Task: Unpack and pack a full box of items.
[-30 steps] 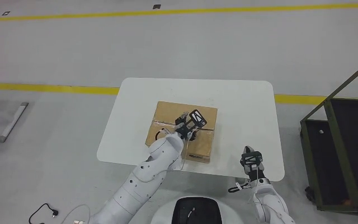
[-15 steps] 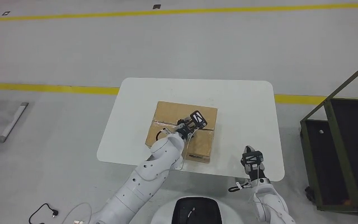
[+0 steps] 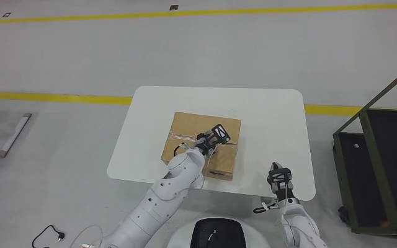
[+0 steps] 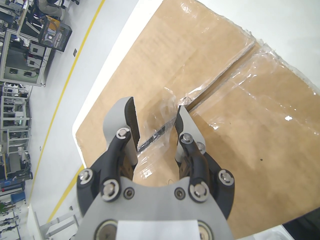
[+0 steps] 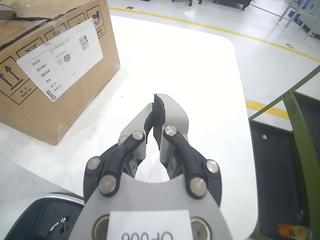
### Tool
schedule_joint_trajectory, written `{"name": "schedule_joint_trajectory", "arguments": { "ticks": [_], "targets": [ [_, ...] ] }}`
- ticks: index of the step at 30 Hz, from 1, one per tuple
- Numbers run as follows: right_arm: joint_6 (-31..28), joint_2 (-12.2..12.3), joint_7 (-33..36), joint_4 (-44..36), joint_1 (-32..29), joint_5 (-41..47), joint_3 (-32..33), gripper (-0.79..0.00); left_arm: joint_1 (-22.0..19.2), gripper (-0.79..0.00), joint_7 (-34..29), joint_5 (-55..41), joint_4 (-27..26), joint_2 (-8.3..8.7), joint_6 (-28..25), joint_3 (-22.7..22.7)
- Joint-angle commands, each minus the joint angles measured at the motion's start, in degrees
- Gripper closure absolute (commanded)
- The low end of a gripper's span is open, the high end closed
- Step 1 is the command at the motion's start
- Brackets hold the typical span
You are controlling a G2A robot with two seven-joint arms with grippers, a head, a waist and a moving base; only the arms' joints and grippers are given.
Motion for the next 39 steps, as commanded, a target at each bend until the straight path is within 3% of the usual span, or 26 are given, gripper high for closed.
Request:
{"name": "schedule_joint_trajectory", "arguments": {
  "ticks": [1,5,10,12,13,27,39],
  "targets": [
    [0.0,0.0,-0.1,-0.1,-0.1,0.2,0.1,0.0,0.0,-0.336,0.0,0.3,0.4,-0.07,0.0,0.0],
    [-0.1,0.0,-0.2,-0.2,-0.2,0.2,0.5,0.0,0.2,-0.311,0.0,0.6,0.5,-0.18,0.0,0.0],
    [-0.3,0.0,-0.3,-0.5,-0.4,0.2,0.6,0.0,0.3,-0.2,-0.1,0.9,0.4,-0.35,0.3,-0.2],
    [-0.4,0.0,-0.2,-0.5,-0.4,0.1,0.6,0.0,0.2,-0.018,-0.1,1.1,0.5,-0.4,0.6,-0.4],
    [-0.4,0.0,-0.3,-0.6,-0.3,0.1,0.6,0.0,0.2,0.0,0.0,1.2,0.6,-0.42,0.8,-0.5],
    [-0.6,0.0,-0.2,-0.7,0.0,-0.2,0.4,0.0,0.4,0.0,0.5,0.1,-1.1,-0.6,2.4,-3.1],
    [-1.5,-0.1,0.1,-1.8,0.5,1.0,0.3,0.0,2.6,0.0,0.9,-0.5,-9.8,0.78,2.5,-10.8]
  ]
}}
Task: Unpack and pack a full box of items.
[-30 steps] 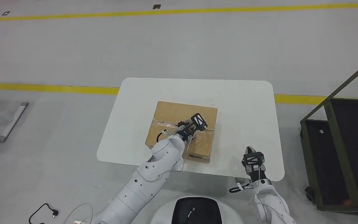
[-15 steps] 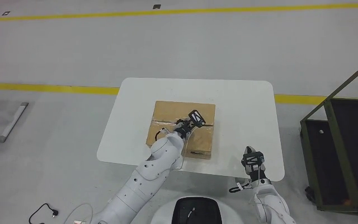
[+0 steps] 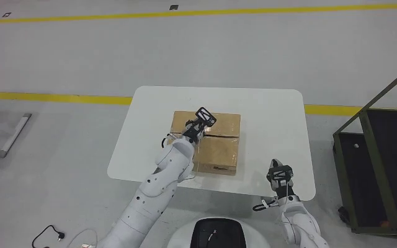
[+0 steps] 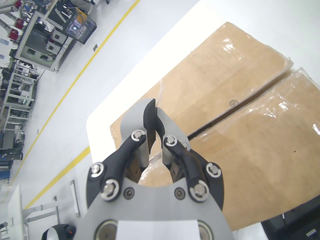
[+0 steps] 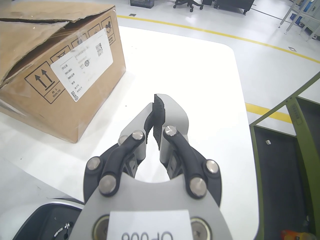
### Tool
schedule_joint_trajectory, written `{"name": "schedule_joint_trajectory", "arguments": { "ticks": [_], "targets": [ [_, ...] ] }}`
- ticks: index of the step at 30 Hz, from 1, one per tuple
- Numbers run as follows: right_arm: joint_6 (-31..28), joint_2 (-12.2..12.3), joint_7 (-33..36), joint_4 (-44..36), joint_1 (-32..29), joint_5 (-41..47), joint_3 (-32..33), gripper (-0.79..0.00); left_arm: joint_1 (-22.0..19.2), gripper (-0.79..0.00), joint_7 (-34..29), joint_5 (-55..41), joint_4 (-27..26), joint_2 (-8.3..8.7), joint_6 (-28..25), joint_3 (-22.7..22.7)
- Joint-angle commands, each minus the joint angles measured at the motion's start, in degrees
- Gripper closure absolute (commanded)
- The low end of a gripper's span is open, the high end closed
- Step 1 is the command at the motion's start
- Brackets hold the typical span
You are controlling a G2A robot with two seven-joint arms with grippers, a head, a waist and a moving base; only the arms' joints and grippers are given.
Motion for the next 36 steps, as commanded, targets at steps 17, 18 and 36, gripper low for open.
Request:
{"name": "schedule_joint_trajectory", "arguments": {
  "ticks": [17,18,36],
  "targets": [
    [-0.9,-0.1,1.2,0.4,1.7,-0.2,-0.7,0.0,-1.1,0.0,-1.1,-1.1,-4.3,1.64,0.9,-11.2],
    [-0.9,-0.1,1.2,0.5,1.8,-0.1,-0.8,0.0,-1.6,0.0,-0.8,-0.4,-4.0,1.67,1.1,-11.2],
    [-3.2,-0.3,2.1,1.5,3.2,4.0,-0.3,0.0,-3.9,0.0,0.1,6.4,0.9,1.56,11.3,-12.3]
  ]
}}
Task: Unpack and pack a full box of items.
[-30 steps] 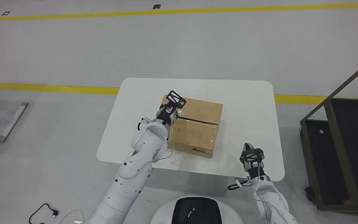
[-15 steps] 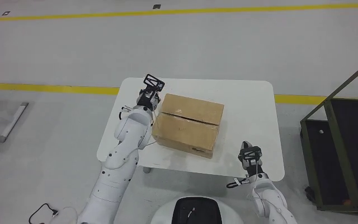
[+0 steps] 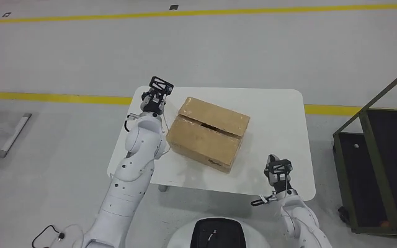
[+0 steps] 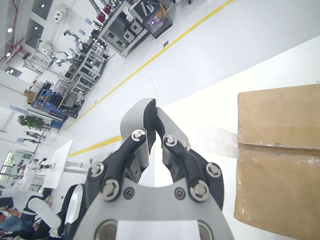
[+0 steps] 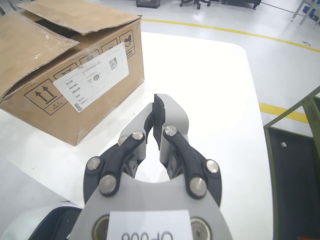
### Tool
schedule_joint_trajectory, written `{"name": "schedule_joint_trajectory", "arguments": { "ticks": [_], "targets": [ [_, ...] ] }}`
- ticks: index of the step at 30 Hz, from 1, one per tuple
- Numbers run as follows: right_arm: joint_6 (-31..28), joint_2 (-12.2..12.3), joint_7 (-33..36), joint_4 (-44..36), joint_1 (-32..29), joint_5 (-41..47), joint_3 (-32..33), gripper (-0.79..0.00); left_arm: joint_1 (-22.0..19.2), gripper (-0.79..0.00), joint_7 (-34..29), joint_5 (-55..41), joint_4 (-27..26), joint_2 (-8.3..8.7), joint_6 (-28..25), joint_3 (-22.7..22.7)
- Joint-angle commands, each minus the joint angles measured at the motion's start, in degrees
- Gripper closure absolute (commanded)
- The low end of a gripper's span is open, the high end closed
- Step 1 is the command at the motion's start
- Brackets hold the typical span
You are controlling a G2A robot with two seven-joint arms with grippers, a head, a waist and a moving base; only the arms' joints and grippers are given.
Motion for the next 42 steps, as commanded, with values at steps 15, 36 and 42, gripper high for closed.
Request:
{"name": "schedule_joint_trajectory", "arguments": {
  "ticks": [15,36,42],
  "targets": [
    [-0.6,0.1,0.8,0.3,0.4,-0.5,-0.1,0.0,-2.3,0.0,0.2,0.3,5.3,0.05,2.6,-2.7],
    [-0.9,0.1,1.0,0.4,1.0,-1.0,-0.2,0.0,-4.2,-0.785,-0.1,1.9,11.2,-0.06,5.9,-4.0],
    [-1.0,0.1,0.9,0.5,1.0,-1.1,-0.5,0.0,-3.8,-0.785,-0.7,4.1,12.4,0.24,8.1,-5.5]
  ]
}}
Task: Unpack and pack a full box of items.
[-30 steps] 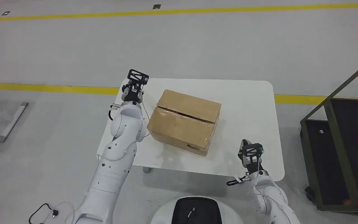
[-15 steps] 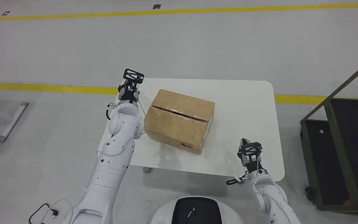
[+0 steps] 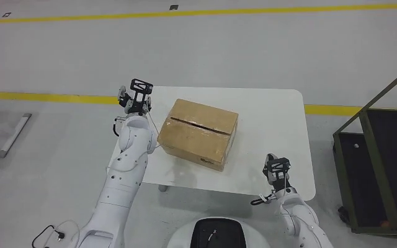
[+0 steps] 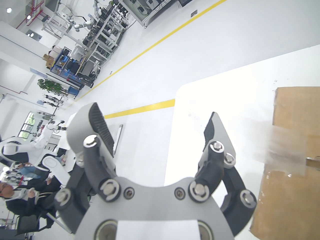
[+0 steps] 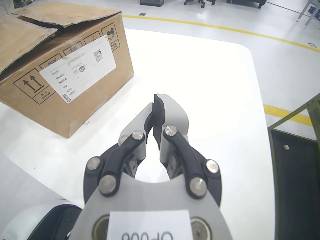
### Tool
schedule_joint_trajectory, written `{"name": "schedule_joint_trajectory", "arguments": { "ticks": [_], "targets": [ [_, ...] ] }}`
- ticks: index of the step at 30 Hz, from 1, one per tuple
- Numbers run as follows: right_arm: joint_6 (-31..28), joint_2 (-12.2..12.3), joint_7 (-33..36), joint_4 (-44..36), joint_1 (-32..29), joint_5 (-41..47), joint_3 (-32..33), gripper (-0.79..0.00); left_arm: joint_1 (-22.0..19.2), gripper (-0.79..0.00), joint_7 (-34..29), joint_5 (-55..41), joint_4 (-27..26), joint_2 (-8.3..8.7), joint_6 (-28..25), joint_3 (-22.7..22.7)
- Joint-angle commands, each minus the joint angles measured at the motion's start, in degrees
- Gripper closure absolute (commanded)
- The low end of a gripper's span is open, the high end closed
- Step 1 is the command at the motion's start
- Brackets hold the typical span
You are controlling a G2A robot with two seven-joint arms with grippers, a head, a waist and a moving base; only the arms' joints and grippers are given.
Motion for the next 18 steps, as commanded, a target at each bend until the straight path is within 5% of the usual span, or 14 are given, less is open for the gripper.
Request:
{"name": "schedule_joint_trajectory", "arguments": {
  "ticks": [1,10,18],
  "targets": [
    [0.0,0.0,0.0,0.0,0.0,0.0,0.0,0.0,0.1,-0.785,0.1,0.6,0.4,0.15,0.6,-0.7],
    [-0.2,0.0,-0.2,-0.1,-0.1,-0.5,-0.3,0.0,0.4,-0.785,0.4,2.8,1.9,0.72,2.5,-3.3],
    [-0.6,0.1,-0.2,-0.6,-0.3,-0.4,-0.3,0.0,5.2,-0.785,2.0,-1.2,-4.9,0.56,-3.8,-2.2]
  ]
}}
